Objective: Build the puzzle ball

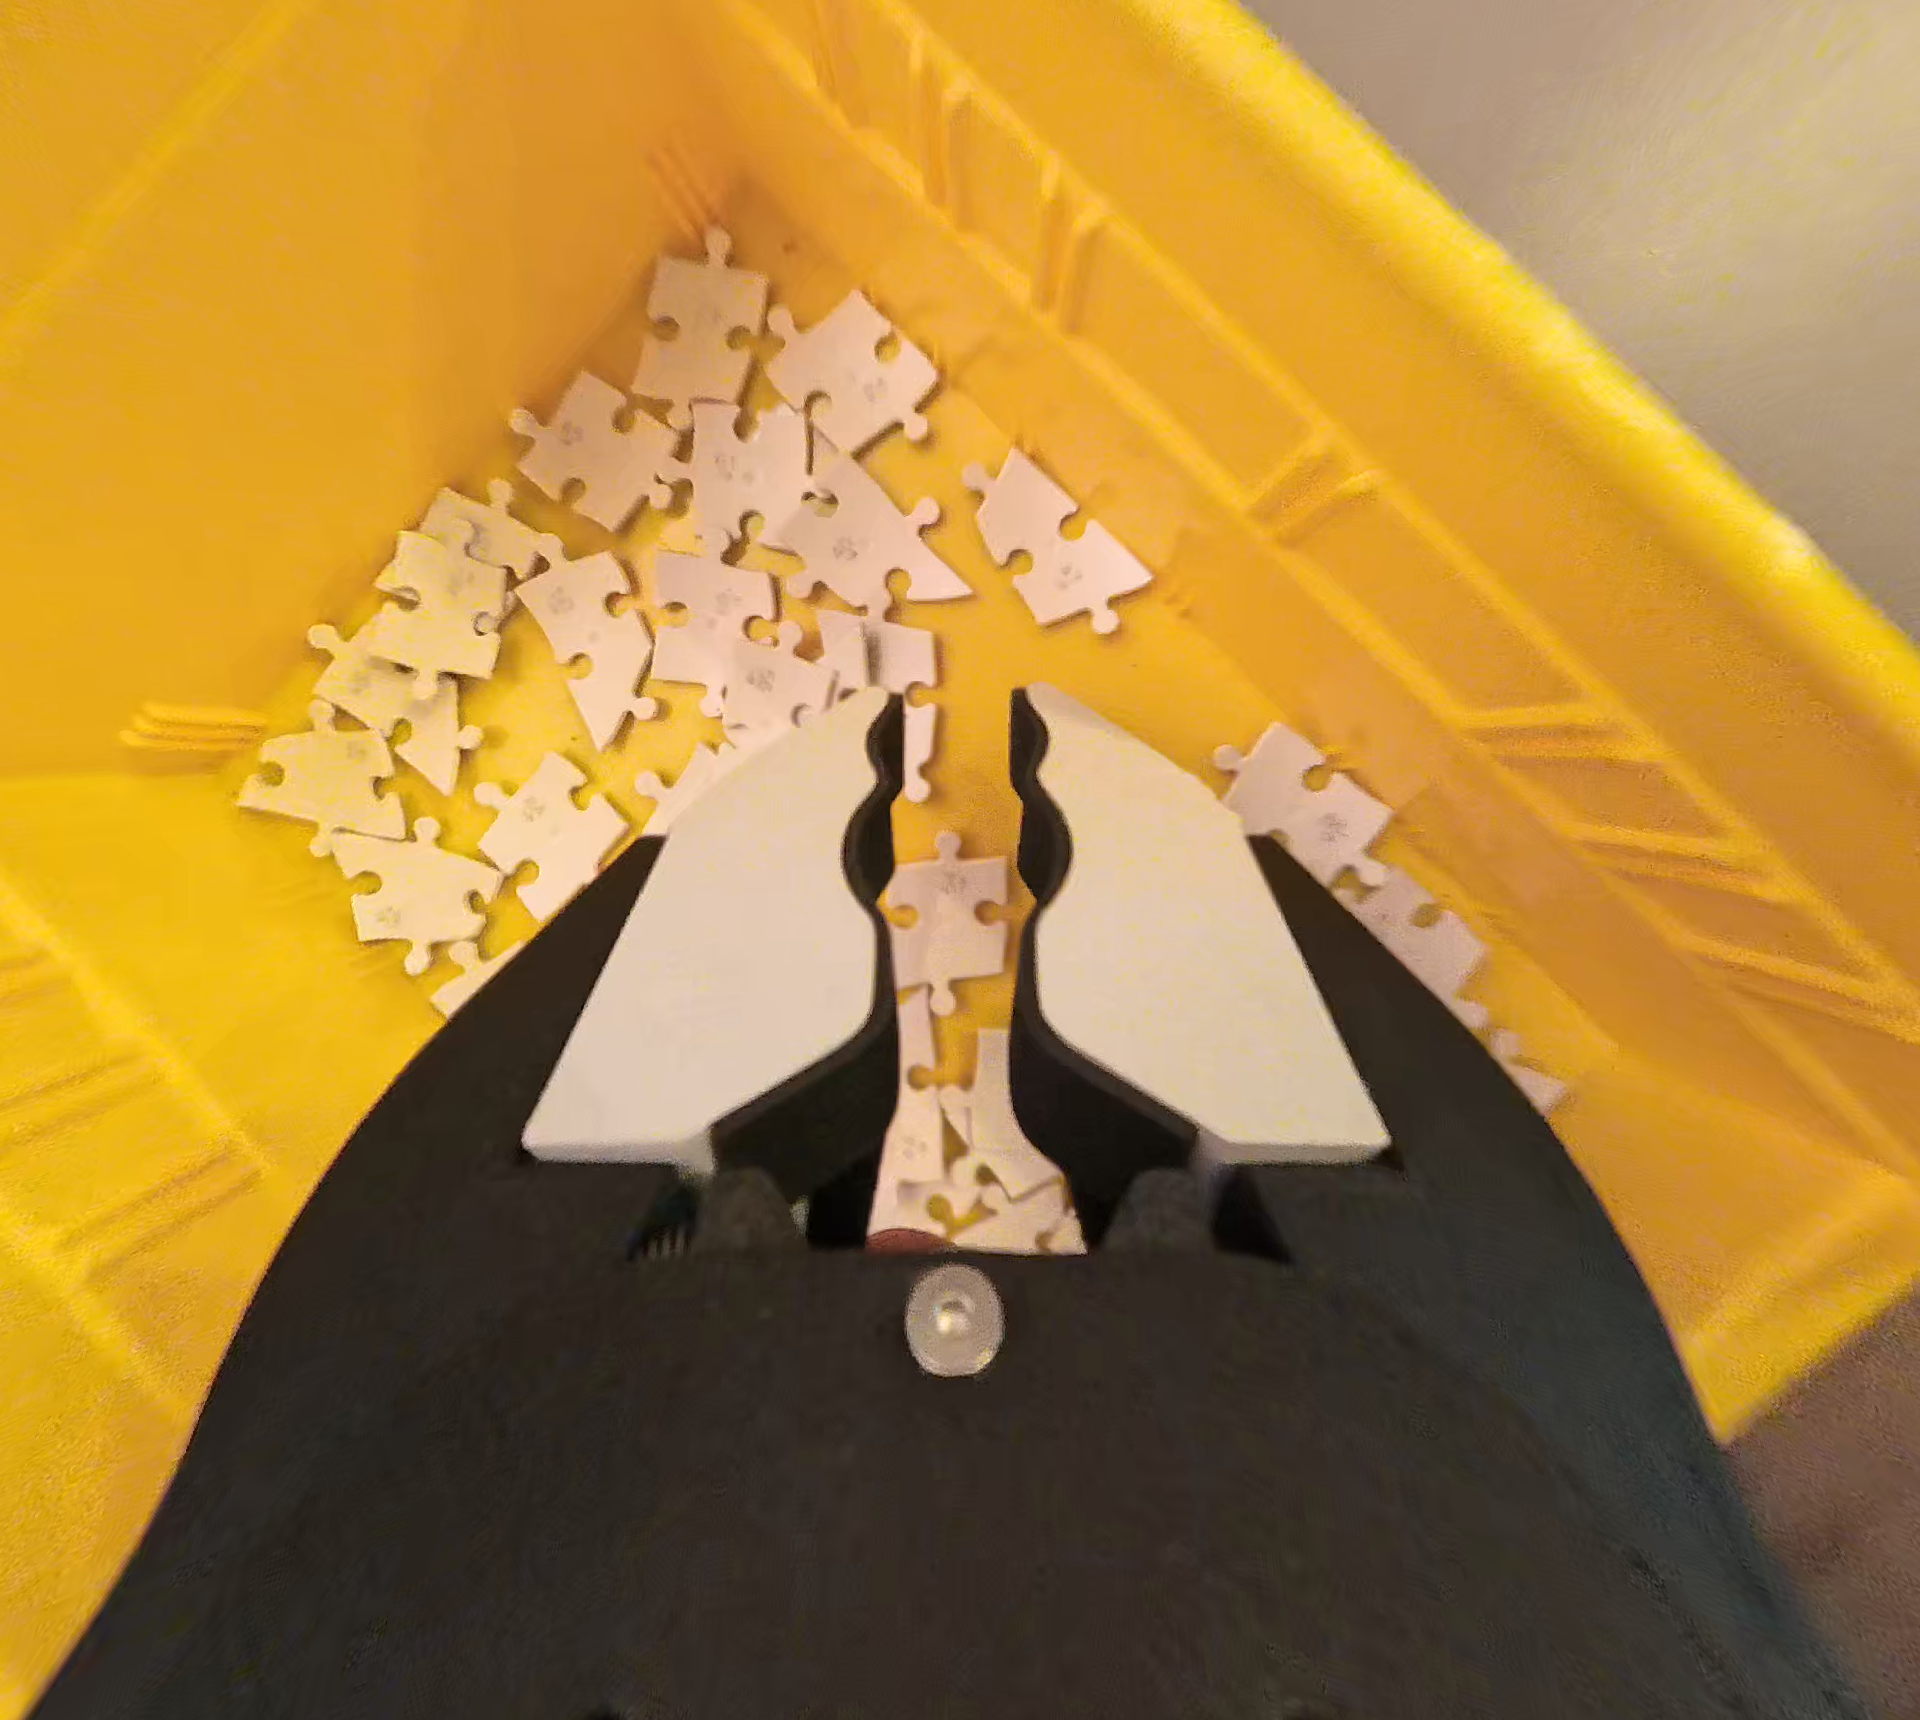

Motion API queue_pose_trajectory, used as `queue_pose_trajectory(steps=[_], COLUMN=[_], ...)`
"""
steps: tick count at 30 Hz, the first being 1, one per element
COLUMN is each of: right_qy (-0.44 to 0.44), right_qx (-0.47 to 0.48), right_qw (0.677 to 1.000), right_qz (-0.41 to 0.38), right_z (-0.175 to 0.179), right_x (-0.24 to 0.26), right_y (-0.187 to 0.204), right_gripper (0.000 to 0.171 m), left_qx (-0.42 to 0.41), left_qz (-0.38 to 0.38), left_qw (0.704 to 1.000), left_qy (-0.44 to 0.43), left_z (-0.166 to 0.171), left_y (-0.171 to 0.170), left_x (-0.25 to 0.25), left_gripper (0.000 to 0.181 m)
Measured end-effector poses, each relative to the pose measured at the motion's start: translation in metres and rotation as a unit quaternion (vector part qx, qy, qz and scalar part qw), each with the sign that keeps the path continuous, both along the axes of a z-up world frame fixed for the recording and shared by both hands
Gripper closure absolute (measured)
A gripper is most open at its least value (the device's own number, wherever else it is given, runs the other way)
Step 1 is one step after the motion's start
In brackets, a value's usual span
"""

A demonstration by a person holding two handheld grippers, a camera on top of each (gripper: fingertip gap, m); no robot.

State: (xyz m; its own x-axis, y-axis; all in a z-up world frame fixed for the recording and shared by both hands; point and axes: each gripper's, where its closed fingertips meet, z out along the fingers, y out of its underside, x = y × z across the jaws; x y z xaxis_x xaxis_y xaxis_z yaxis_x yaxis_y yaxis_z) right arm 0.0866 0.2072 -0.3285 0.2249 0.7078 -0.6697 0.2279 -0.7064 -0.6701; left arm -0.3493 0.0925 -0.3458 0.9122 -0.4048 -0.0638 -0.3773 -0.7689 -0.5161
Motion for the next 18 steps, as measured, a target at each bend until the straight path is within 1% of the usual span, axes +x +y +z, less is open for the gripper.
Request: queue_pose_trajectory(steps=[3, 5, 7, 9, 11, 13, 15, 18], right_qy=[-0.001, 0.000, 0.000, 0.000, 0.001, 0.002, 0.002, 0.004], right_qx=[0.000, -0.001, -0.001, -0.002, -0.002, -0.002, -0.001, -0.002], right_qw=[1.000, 1.000, 1.000, 1.000, 1.000, 1.000, 1.000, 1.000], right_qz=[-0.001, -0.002, -0.002, -0.002, -0.002, -0.002, -0.002, -0.001], right_z=[0.000, 0.000, 0.000, 0.000, 0.000, 0.000, 0.000, 0.001], right_x=[0.000, 0.000, 0.000, 0.000, 0.000, 0.000, 0.001, 0.001], right_y=[0.000, 0.001, 0.001, 0.001, 0.001, 0.001, 0.001, 0.001], right_gripper=[0.127, 0.127, 0.127, 0.127, 0.127, 0.127, 0.127, 0.127], left_qx=[-0.053, -0.058, -0.063, -0.062, -0.063, -0.067, -0.063, -0.056], left_qz=[0.000, 0.012, 0.016, 0.011, 0.013, 0.000, -0.013, -0.007], left_qw=[0.998, 0.998, 0.997, 0.997, 0.997, 0.997, 0.996, 0.998], left_qy=[0.045, 0.018, 0.043, 0.044, 0.030, 0.043, 0.062, 0.042], left_z=[-0.028, -0.027, -0.029, -0.029, -0.029, -0.029, -0.028, -0.021], left_y=[-0.003, -0.002, -0.002, 0.000, 0.003, 0.003, 0.004, 0.004], left_x=[-0.010, -0.011, -0.020, -0.020, -0.018, -0.018, -0.018, -0.019], left_gripper=[0.151, 0.153, 0.149, 0.148, 0.154, 0.157, 0.167, 0.172])
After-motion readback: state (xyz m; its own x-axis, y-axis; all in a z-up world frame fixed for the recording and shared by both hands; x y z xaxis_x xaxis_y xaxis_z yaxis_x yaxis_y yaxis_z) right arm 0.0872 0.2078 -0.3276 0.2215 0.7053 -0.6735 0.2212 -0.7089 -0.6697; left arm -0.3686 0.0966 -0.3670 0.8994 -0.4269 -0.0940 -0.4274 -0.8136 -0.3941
